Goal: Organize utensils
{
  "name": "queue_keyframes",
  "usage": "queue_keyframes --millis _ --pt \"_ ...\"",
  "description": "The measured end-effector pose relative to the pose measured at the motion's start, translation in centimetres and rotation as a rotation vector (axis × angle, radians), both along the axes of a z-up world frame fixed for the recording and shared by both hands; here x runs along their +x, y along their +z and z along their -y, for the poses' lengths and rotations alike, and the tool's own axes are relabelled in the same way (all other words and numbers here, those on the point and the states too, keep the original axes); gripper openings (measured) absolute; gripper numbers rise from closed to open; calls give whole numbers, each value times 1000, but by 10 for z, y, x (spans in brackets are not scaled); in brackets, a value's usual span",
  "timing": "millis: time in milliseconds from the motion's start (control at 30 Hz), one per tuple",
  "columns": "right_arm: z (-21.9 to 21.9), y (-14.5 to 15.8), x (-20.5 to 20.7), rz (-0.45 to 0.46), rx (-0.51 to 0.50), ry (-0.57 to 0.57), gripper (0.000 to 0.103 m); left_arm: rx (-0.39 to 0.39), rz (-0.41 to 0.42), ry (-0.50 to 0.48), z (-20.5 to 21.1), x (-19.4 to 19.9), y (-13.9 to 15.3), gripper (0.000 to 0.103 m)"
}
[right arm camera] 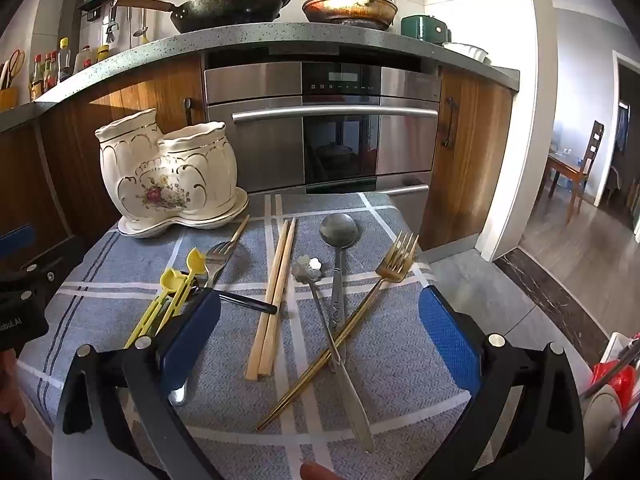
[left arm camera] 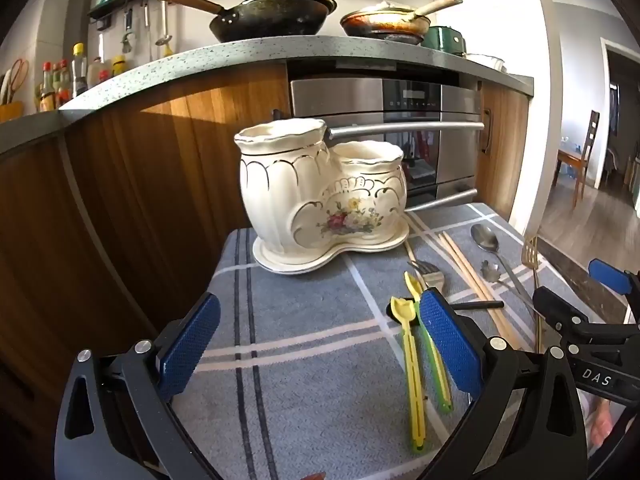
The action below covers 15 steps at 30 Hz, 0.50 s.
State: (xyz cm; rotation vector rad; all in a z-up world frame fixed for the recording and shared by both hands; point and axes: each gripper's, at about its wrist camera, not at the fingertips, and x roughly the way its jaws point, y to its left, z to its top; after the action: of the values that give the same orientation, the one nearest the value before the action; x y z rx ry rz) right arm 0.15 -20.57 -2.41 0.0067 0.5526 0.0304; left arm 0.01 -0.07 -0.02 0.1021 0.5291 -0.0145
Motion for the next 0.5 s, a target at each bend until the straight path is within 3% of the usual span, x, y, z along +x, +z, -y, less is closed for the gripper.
queue_keyframes --millis 500 --pt "-2 -1 1 -4 -11 2 98 -4 0 1 5 -4 3 99"
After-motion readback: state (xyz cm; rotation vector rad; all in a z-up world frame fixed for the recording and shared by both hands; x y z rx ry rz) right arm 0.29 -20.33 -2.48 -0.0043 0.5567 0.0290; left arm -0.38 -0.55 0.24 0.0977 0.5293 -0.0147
